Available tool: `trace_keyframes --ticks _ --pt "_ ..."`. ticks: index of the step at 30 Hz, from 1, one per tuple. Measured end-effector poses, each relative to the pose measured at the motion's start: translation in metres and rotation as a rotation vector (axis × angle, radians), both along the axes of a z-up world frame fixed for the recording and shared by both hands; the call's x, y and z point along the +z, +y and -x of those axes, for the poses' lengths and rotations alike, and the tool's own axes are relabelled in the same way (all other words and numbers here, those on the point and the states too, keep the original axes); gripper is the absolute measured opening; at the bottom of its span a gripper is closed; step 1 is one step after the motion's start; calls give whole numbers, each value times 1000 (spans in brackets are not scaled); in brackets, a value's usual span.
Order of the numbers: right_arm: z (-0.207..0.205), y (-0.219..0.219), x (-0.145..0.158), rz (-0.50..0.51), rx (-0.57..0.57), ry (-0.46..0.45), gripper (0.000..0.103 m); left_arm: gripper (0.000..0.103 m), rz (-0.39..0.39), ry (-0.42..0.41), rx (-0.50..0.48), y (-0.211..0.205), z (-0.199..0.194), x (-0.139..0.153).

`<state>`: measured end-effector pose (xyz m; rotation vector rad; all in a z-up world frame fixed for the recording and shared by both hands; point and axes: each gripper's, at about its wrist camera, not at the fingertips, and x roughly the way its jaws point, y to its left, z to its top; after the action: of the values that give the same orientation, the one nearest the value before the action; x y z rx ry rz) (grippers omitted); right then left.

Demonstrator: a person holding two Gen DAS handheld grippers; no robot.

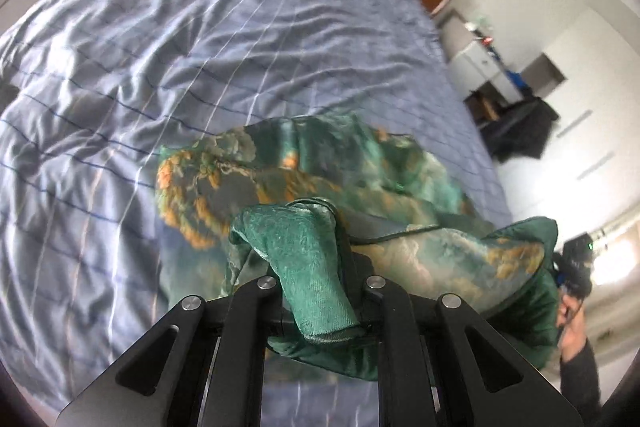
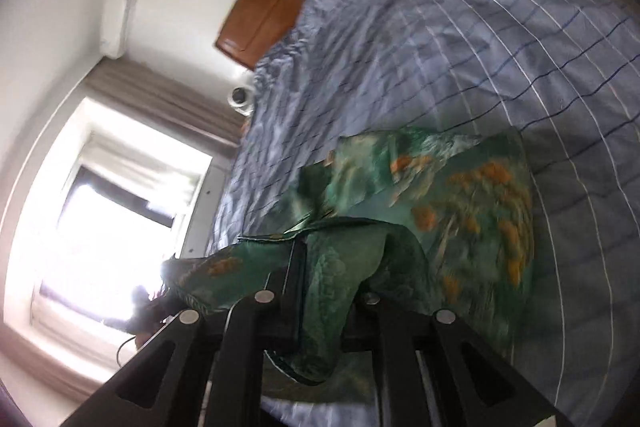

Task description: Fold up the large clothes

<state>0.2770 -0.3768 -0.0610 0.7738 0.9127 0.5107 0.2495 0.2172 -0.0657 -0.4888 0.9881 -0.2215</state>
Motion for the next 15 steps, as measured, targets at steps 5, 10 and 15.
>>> trace_keyframes --ticks 5,10,15 --pt "-38 -6 -52 -49 -77 101 11 19 -22 66 29 -5 -27 -32" --pt "-52 -13 -89 -187 -140 220 15 34 2 96 14 -4 -32 -28" --pt "-53 -16 -79 -291 -124 231 44 65 72 69 0 8 -28 -4"
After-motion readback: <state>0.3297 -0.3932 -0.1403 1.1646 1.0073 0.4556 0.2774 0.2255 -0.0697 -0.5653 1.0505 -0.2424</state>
